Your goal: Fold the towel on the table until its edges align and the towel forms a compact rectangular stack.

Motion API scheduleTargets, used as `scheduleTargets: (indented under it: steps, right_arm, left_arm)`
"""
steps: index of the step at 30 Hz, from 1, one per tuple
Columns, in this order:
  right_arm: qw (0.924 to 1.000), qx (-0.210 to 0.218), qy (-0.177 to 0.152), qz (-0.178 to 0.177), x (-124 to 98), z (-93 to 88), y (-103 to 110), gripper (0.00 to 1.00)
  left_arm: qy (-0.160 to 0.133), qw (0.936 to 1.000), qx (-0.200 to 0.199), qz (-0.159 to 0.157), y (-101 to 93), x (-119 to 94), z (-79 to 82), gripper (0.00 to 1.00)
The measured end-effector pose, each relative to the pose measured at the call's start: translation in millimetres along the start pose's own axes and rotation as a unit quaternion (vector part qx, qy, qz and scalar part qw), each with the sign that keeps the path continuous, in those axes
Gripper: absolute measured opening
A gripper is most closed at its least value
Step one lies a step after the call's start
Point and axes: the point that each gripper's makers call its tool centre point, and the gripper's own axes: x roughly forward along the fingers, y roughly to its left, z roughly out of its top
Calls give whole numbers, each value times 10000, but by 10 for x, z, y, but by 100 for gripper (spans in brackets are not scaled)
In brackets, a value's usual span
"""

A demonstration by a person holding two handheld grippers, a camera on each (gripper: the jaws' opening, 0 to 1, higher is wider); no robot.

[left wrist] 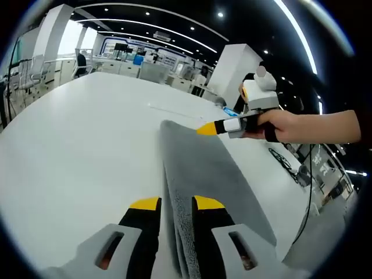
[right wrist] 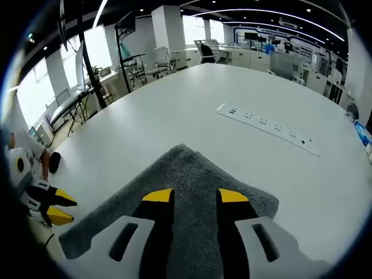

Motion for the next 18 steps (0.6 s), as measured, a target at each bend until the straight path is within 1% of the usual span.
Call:
scheduleTargets:
  steps: [1, 3, 4, 6, 9, 10, 11, 13, 14, 15, 18]
  right_arm:
    - [9999, 129, -9, -49, -85, -59, 19, 28]
    - [9999, 100, 9, -33, -103, -99, -12, 29]
    - [9999, 77, -42, -126, -144, -120, -30, 29]
    - [9996, 54, -115, -242, -227, -176, -48, 31]
    - [9992, 268, -132, -275, -284, -254, -81, 38]
    - [9987, 408, -151, -275, -318, -296, -82, 39]
    - [9982, 518, -145, -274, -367, -356, -62, 40]
    - [9980, 552, -137, -271, -420, -444, -47, 40]
    - [9980, 562, -132, -272, -442, -487, -39, 40]
    - [9979, 585, -114, -271, -454, -534, -38, 40]
    - [9976, 610, -26, -315, -512, -695, -46, 39]
  left_arm:
    - [3, 10000, 22, -7, 4, 27, 17, 22]
    - [2, 10000, 62, -37, 41, 89, 50, 22]
    - [-2, 10000, 67, -46, 41, 99, 56, 23]
    - [-7, 9998, 85, -159, -41, 174, 90, 26]
    - [38, 9994, 293, -198, -93, 248, 93, 35]
    - [49, 9991, 376, -196, -63, 293, 105, 39]
    - [92, 9988, 424, -210, -54, 335, 100, 41]
    - [185, 9986, 455, -213, -7, 424, 55, 41]
    - [218, 9985, 459, -218, -66, 433, 56, 41]
    - [269, 9983, 473, -227, -70, 463, 41, 41]
    - [326, 9976, 553, -254, -14, 524, 28, 41]
